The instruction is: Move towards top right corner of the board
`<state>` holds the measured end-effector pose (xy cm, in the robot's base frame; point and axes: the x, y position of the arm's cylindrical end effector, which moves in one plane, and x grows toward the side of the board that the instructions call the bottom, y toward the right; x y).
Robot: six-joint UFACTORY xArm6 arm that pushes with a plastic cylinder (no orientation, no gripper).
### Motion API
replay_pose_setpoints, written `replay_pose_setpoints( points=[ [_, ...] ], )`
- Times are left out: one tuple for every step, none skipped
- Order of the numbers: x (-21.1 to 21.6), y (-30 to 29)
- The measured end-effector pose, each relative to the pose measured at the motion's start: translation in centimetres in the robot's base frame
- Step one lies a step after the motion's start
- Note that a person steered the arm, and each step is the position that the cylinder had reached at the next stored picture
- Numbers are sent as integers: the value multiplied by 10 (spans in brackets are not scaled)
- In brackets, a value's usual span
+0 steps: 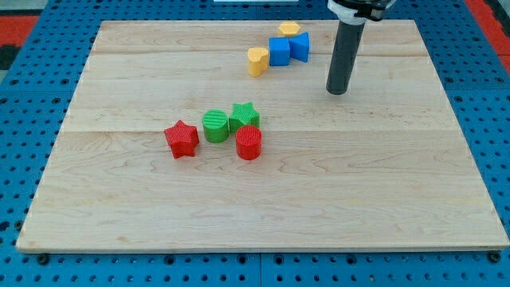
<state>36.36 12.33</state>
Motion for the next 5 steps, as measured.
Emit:
replay_pose_setpoints(
  points=[
    [12, 0],
    [16, 9],
    [-16, 61],
    [-90, 90],
    [-170, 71]
  ],
)
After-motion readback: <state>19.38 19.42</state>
